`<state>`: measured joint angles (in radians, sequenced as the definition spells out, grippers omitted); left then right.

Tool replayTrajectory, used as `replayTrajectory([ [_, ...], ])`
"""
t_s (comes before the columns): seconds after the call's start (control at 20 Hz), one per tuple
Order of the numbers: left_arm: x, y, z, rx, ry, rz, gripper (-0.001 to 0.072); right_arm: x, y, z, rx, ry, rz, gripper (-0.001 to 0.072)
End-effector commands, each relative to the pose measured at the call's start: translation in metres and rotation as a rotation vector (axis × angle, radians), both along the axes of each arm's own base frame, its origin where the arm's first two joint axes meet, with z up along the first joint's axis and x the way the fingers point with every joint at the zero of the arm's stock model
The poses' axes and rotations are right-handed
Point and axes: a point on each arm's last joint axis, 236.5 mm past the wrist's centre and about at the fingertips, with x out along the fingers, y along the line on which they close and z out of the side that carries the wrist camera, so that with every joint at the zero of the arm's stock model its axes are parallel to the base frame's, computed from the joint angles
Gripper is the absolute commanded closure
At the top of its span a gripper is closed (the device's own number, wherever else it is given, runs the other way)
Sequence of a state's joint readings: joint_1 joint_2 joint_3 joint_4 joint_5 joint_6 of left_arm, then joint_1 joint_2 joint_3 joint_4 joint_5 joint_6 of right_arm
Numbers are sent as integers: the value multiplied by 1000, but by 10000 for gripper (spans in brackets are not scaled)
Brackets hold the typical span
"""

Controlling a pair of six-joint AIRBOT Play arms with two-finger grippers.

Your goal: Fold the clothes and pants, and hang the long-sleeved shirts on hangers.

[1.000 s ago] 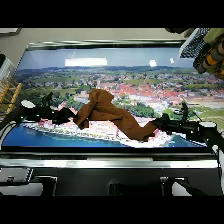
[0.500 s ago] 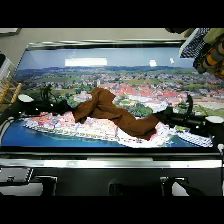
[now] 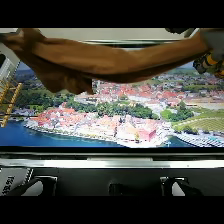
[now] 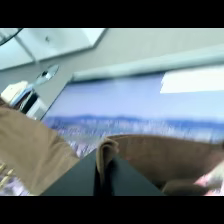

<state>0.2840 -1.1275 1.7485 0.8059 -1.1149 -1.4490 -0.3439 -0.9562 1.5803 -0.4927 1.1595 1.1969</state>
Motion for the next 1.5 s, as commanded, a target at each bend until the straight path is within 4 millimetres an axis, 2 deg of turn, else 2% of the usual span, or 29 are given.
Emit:
replayTrajectory([
  [0.0,-81,14,91,-12,-178,172,694,-70,7,84,-129,-224,-107,681],
  [0.1,-116,18,102,14,-196,241,693,-102,9,100,-165,-278,-163,681],
  [0.2,-140,23,101,18,-177,301,693,-122,4,104,-181,-290,-228,681],
  [0.3,-148,20,96,14,-150,303,693,-126,-2,103,-174,-274,-270,680],
  [0.4,-141,18,80,15,-88,282,693,-113,-5,89,-146,-195,-260,680],
  [0.5,-118,12,46,-5,22,228,693,-84,-9,43,-87,29,-217,680],
  [0.6,-89,-6,-3,-35,163,141,693,-56,-13,-32,-20,377,-154,680],
  [0.7,-57,-37,-77,-11,343,17,692,-36,-12,-113,-47,672,-61,680],
  [0.8,-30,-68,-156,-5,518,-67,692,-8,-6,-189,-82,871,-21,680],
  [0.9,-1,-91,-227,-14,642,-94,692,35,-7,-270,-172,959,-72,680],
  [1.0,34,-104,-289,-25,710,-75,693,79,-18,-331,-220,990,-187,680],
  [1.1,68,-106,-342,-68,741,-26,692,124,-28,-378,-124,1009,-317,680],
  [1.2,93,-103,-384,-131,772,25,692,155,-43,-410,-2,1015,-441,680],
  [1.3,110,-100,-411,-198,792,66,692,178,-50,-431,117,1012,-524,679],
  [1.45,126,-94,-433,-213,792,99,693,194,-47,-448,187,997,-544,678],
])
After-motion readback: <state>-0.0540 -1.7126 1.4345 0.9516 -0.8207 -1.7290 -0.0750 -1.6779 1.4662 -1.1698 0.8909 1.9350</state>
